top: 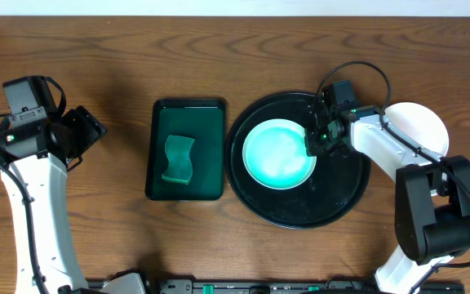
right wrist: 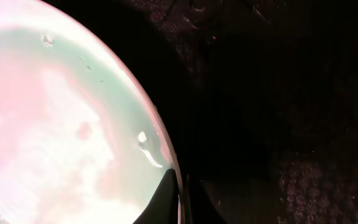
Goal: Clean dirty plates on tray and stack at the side
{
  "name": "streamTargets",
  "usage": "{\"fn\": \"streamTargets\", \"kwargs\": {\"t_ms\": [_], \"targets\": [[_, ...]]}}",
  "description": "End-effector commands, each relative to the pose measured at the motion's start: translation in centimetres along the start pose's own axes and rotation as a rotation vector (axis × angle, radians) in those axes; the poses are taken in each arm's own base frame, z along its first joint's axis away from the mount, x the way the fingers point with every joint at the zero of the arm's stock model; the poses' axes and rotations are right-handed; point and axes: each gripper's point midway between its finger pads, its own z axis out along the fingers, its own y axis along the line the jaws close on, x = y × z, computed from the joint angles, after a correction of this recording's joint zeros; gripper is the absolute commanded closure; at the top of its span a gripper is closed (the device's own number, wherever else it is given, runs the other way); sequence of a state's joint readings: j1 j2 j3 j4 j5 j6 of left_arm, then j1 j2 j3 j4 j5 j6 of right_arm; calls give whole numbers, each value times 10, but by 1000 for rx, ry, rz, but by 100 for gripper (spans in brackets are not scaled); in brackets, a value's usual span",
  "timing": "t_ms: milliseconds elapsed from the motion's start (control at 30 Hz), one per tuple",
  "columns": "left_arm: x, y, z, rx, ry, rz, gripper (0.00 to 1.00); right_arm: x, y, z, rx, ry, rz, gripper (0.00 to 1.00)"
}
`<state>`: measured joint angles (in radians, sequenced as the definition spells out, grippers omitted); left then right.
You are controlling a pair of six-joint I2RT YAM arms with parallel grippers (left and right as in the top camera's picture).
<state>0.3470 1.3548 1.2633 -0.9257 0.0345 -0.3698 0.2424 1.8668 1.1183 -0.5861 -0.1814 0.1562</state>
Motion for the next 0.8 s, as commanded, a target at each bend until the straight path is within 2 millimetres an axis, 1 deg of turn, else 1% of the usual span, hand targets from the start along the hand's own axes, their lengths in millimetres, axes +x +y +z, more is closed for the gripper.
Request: {"fn": "streamTargets", "kwargs": {"t_ms": [0,333,767], "targets": [[-5,1,-5,-4,-19,-10,19,-2,7,-6,-8,-17,-13,99],[-5,1,-5,-4,-19,-10,19,-4,9,-8,-14,-20,-14,99],[-5,1,-5,-4,-19,-10,19,-10,7,-32,-3,25,13,99]]}}
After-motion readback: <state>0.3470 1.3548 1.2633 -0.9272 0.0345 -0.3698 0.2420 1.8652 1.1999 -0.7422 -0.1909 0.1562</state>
